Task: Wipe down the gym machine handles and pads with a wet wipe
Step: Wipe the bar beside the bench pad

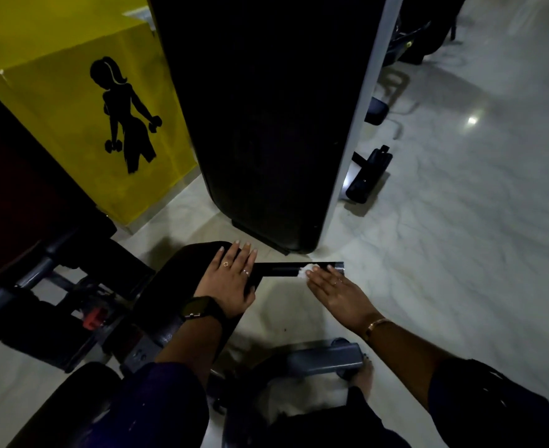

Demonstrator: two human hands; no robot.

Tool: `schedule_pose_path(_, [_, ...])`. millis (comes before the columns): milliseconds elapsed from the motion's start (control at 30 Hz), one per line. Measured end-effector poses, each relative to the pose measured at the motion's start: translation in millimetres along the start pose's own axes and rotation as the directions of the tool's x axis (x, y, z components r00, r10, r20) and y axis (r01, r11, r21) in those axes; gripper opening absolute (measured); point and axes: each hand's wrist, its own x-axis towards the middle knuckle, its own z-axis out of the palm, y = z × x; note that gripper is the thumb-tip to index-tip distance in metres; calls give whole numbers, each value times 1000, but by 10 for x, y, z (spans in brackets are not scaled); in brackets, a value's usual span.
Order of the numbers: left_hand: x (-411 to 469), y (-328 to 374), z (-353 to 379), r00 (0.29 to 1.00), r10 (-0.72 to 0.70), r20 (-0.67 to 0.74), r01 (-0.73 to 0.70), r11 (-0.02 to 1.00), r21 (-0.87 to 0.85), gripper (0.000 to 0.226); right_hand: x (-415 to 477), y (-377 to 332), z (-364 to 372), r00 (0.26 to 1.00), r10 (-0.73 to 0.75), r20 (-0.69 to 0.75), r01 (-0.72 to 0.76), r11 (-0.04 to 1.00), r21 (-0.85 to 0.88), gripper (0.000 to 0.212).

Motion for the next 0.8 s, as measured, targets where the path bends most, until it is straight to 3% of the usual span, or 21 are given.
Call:
schedule_pose_path(200, [13, 3, -4, 1000, -5, 12, 5, 1000, -2, 76, -24, -21, -53, 920, 388, -45, -379, 915, 142, 57])
schedule_pose_path(333, [22, -5, 18, 1000, -4, -13, 4, 1000, -30, 76, 357, -141, -33, 820, 569, 52, -562, 786, 258, 65])
schedule_pose_path(633, [58, -22, 54, 1000, 5, -4, -5, 998, -55, 75, 1192, -415, -120, 816, 500, 290, -574, 758, 311, 25])
schedule_pose_path(800, [59, -22, 70, 1000, 4, -23, -5, 999, -33, 75, 1475, -456, -89, 830, 416, 372, -547, 739, 393, 26])
